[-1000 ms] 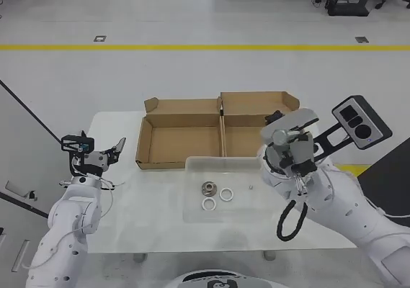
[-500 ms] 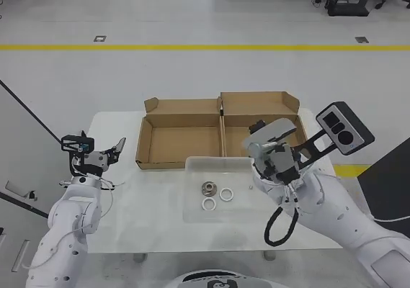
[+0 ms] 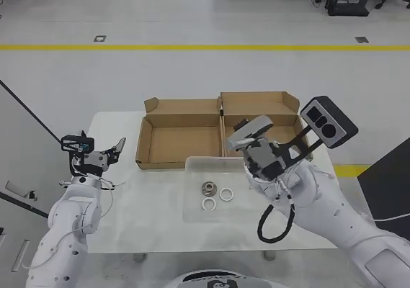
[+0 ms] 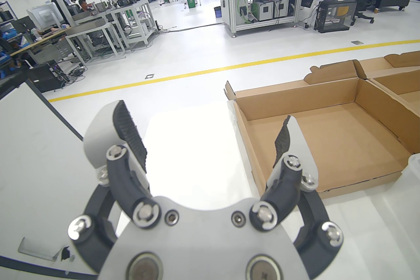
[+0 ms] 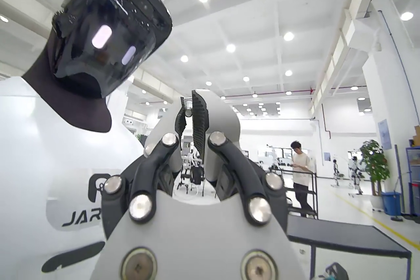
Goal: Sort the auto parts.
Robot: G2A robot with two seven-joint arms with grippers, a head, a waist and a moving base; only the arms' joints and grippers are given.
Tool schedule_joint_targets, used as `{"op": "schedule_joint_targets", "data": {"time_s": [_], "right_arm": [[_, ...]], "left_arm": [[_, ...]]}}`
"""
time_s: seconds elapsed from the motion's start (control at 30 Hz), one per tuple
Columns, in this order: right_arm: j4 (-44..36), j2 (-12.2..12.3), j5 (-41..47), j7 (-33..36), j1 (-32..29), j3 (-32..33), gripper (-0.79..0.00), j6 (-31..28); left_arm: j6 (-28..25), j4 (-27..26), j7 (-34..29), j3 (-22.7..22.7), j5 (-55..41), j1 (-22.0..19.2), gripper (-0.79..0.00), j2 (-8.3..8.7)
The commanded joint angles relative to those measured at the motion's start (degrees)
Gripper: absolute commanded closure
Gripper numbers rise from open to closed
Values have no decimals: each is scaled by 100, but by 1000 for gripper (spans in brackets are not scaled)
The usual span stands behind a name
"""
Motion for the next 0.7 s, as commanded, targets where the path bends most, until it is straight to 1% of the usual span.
{"op": "schedule_joint_targets", "data": {"time_s": [0.0,0.2,0.33,0.53,0.67], "right_arm": [[-46,-69,37,-222,-82,29,0,1],[-135,-285,-101,-686,-266,68,0,41],[-153,-418,-239,-836,-349,71,0,57],[-88,-561,-493,-719,-433,121,0,127],[10,-595,-684,-326,-493,201,0,196]], "left_arm": [[0,0,0,0,0,0,-785,0],[0,0,0,0,0,0,-785,0],[0,0,0,0,0,0,-785,0],[0,0,0,0,0,0,-785,0],[0,0,0,0,0,0,-785,0]]}}
